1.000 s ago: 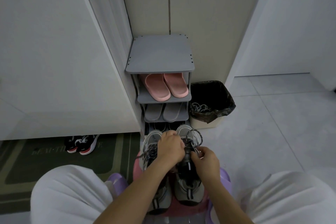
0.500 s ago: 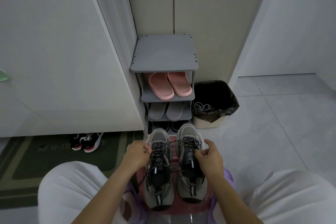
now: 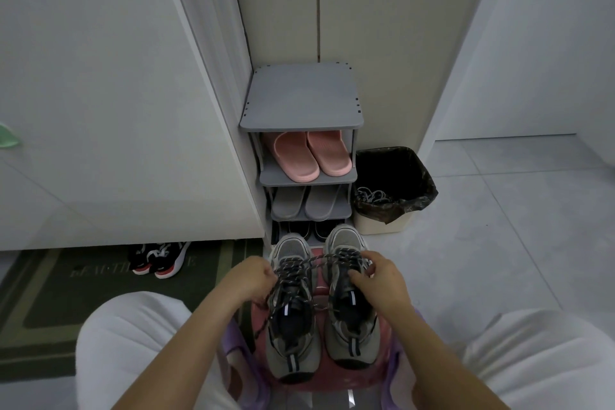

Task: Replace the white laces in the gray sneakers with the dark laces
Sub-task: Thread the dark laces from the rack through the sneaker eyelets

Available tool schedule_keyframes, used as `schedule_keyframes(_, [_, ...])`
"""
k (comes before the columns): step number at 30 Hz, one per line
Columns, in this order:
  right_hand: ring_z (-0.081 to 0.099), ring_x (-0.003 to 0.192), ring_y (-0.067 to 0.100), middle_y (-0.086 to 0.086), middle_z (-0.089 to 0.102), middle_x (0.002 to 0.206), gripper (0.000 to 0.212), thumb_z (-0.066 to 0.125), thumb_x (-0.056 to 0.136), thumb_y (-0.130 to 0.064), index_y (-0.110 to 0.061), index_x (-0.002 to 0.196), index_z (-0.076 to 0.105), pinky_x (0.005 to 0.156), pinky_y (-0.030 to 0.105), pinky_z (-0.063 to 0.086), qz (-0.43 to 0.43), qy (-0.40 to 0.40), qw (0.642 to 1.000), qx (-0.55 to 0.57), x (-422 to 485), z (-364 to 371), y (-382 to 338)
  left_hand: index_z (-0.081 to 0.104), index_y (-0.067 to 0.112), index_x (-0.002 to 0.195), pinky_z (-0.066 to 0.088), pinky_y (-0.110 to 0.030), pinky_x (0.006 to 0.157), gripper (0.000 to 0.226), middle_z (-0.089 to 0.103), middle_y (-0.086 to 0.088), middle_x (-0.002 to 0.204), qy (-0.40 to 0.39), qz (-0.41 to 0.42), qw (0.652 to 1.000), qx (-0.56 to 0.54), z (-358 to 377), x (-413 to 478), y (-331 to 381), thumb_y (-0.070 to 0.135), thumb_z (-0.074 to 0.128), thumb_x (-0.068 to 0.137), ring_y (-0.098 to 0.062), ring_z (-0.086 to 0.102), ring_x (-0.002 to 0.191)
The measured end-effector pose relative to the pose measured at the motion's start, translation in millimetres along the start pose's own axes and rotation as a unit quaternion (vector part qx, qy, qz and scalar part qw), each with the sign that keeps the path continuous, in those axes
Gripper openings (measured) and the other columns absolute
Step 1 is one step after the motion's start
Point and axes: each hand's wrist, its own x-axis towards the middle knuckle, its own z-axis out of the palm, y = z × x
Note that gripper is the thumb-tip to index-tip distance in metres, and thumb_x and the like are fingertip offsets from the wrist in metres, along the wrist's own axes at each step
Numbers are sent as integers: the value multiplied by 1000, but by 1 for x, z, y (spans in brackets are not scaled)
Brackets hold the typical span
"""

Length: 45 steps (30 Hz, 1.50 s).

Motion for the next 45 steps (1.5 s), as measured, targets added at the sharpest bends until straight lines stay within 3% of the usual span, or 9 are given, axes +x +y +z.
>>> schedule_keyframes(5, [57, 89, 20, 10, 60, 108, 38, 57, 89, -33, -14, 122, 59, 75, 25, 43, -12, -1, 999, -52, 20, -9, -13, 61, 15, 87, 49, -31, 69, 19, 63, -1, 85, 109, 64, 990, 57, -6, 15, 34, 28, 48, 94, -19, 61, 81])
schedule_keyframes(11, [59, 88, 21, 11, 62, 111, 26, 52, 91, -21, -15, 113, 65, 76, 24, 42, -41, -2, 996, -85, 32, -11, -29, 66, 18, 104, 47, -37, 91, 23, 57, -6, 116, 28, 119, 987, 107, 13, 36, 59, 33, 58, 89, -23, 51, 112])
schedule_keyframes(18, [56, 101, 23, 9, 54, 108, 33, 64, 82, -22, -15, 114, 63, 80, 26, 46, -92, -95, 979, -152, 35, -4, -49, 57, 17, 73, 39, -26, 63, 24, 57, 1, 78, -36, 132, 979, -152, -27, 24, 91, 31, 55, 92, -12, 51, 71])
schedule_keyframes(20, [49, 83, 21, 5, 52, 81, 5, 61, 84, -20, -15, 82, 62, 57, 20, 37, -113, -88, 981, -129, 37, -5, -61, 58, 17, 74, 44, -28, 70, 25, 62, 0, 81, -47, 141, 961, -232, -39, 21, 96, 31, 54, 94, -13, 58, 77])
schedule_keyframes(23, [40, 60, 16, 3, 41, 58, 35, 62, 85, -17, -15, 56, 42, 50, 26, 27, -108, -56, 992, -35, 46, -15, -78, 57, 17, 77, 38, -24, 64, 27, 64, 1, 81, -58, 137, 914, -377, -57, 14, 98, 26, 44, 99, -9, 60, 72])
schedule_keyframes(31, [41, 51, 9, -1, 47, 54, 30, 64, 83, -9, -16, 57, 53, 52, 23, 36, -57, 11, 987, 152, 57, -45, -98, 62, 18, 85, 42, -20, 63, 8, 63, 3, 80, -64, 150, 885, -435, -52, 16, 75, 18, 58, 92, -7, 57, 70])
schedule_keyframes(39, [56, 65, 19, 3, 58, 61, 19, 66, 82, -8, -15, 65, 60, 73, 38, 52, -43, 14, 986, 157, 60, -45, -90, 63, 14, 67, 35, -19, 53, 27, 43, -1, 57, -12, 171, 980, -101, -15, 15, 61, 29, 63, 89, -5, 42, 51])
schedule_keyframes(41, [64, 75, 23, 5, 64, 69, 4, 67, 82, -9, -11, 85, 64, 84, 42, 53, -54, -28, 990, 127, 55, -38, -89, 62, 12, 63, 42, -22, 55, 29, 51, 2, 59, -2, 151, 982, -111, -7, 15, 66, 27, 64, 88, -8, 47, 52])
schedule_keyframes(45, [63, 90, 19, 2, 64, 88, 44, 67, 84, -21, -11, 124, 50, 89, 34, 49, -33, -23, 997, 59, 47, -25, -72, 61, 15, 61, 48, -28, 57, 28, 57, -4, 59, 53, 95, 960, -259, 9, 21, 66, 26, 66, 86, -15, 54, 50])
